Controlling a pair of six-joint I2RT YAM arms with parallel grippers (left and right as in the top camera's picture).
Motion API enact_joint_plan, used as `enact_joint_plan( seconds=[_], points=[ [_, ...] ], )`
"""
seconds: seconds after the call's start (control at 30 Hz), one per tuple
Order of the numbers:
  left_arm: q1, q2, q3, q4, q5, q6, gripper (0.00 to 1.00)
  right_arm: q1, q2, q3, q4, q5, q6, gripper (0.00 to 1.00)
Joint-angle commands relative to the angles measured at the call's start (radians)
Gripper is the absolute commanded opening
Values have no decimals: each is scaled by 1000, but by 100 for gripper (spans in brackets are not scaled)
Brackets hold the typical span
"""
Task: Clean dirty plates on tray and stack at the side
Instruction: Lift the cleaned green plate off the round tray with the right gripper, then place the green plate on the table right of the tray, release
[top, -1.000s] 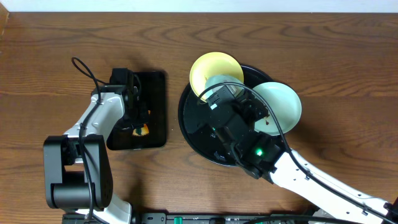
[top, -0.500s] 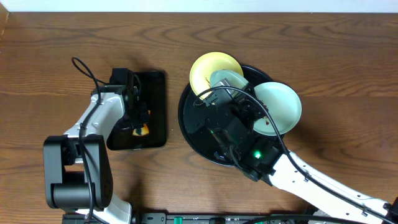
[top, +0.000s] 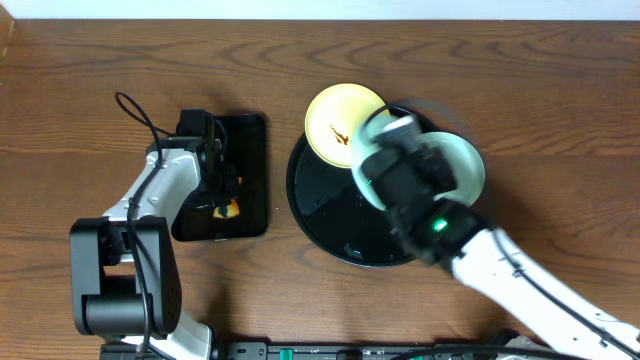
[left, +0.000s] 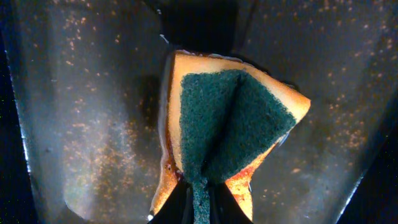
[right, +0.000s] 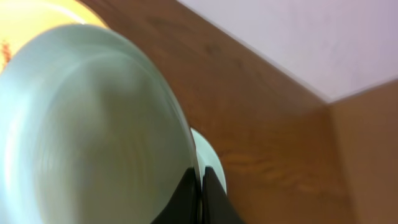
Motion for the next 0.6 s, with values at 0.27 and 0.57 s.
enact_joint_plan(
  seconds=[0.27,0.57],
  points=[
    [0,26,-9,-8,-16,-2,8,-499,-66,158,-208,-410,243,1],
    [0,26,-9,-8,-16,-2,8,-976,-34,152,-266,-705,331,1]
  ],
)
